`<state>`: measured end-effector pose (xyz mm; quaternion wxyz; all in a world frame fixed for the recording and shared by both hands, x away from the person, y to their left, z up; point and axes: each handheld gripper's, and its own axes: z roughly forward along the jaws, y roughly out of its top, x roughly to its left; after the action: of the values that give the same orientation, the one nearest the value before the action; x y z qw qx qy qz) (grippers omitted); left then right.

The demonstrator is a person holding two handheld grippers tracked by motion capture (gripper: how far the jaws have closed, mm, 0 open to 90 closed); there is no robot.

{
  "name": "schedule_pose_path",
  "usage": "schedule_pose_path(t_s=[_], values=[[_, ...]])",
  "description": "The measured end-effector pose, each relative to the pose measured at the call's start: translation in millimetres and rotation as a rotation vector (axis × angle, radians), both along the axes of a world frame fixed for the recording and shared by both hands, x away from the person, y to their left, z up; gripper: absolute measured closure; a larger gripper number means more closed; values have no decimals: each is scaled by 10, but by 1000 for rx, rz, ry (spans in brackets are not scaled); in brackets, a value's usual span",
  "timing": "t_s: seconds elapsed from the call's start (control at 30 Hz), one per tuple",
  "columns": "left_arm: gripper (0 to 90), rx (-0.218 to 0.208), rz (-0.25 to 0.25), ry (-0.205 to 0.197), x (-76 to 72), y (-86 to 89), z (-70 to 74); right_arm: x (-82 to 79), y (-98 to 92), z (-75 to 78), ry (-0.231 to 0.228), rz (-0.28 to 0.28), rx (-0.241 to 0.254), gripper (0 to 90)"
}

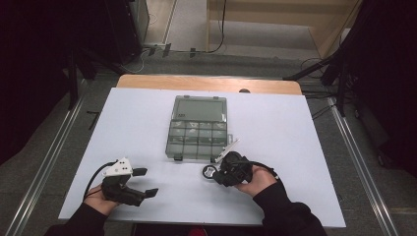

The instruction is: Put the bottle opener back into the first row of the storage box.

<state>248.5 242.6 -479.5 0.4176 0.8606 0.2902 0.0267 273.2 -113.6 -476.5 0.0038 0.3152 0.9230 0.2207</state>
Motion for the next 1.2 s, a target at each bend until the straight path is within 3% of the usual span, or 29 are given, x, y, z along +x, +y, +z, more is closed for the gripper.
schedule_pose_path(t_s=[0.17, 0.63, 0.93, 1.2], values=[[143, -1, -2, -1, 1, -1, -1, -11, -20, 52, -7, 11, 23, 660], [144, 1, -1, -4, 3, 1, 0, -5, -59, 106, -39, 107, 70, 660], [143, 1, 5, -3, 6, 1, -4, 25, -36, 169, -65, 202, 110, 660], [143, -3, 13, -6, 11, 15, -7, 119, 25, 196, -50, 252, 120, 660]])
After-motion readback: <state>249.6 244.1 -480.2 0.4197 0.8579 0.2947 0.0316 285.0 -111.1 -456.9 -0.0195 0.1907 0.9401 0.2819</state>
